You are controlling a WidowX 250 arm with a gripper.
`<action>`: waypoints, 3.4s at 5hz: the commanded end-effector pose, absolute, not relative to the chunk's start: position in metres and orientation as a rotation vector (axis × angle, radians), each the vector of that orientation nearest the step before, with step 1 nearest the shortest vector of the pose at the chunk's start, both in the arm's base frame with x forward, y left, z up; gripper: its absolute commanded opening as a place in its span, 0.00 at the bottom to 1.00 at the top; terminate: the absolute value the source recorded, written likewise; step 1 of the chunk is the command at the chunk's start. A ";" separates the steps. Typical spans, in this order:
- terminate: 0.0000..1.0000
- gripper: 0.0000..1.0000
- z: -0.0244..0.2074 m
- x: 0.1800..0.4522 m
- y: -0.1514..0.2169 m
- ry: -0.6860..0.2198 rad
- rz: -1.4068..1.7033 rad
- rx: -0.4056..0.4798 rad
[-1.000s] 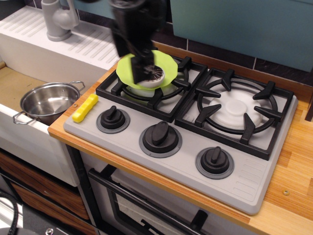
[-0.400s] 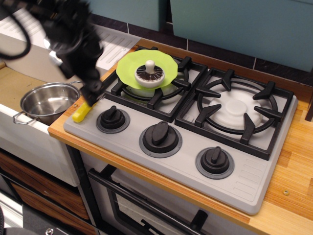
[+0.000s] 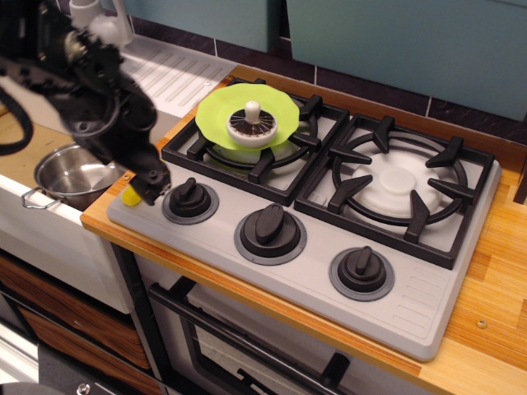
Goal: Put mushroom on plate and fry in pot or pan in sink
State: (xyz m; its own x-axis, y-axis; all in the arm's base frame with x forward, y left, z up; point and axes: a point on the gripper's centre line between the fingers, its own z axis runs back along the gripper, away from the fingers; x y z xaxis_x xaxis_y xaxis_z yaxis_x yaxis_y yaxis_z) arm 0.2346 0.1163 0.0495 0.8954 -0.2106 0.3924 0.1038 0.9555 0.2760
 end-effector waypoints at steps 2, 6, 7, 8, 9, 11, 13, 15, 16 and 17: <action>0.00 1.00 0.052 0.241 0.125 -0.496 -0.195 0.195; 0.00 1.00 0.035 0.247 0.125 -0.527 -0.205 0.150; 0.00 1.00 0.031 0.246 0.122 -0.530 -0.200 0.142; 0.00 1.00 0.025 0.247 0.121 -0.533 -0.201 0.126; 0.00 1.00 0.022 0.247 0.121 -0.534 -0.200 0.108; 0.00 0.00 0.032 0.248 0.121 -0.476 -0.183 0.059; 0.00 0.00 0.050 0.250 0.121 -0.409 -0.174 0.019; 0.00 0.00 0.087 0.250 0.136 -0.386 -0.211 0.035; 0.00 0.00 0.096 0.255 0.152 -0.392 -0.244 0.035; 0.00 0.00 0.089 0.254 0.171 -0.414 -0.264 0.009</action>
State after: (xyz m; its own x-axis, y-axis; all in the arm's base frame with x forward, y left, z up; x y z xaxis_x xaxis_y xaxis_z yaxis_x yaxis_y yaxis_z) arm 0.2484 0.1701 0.0733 0.8921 -0.2461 0.3788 0.2597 0.9656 0.0157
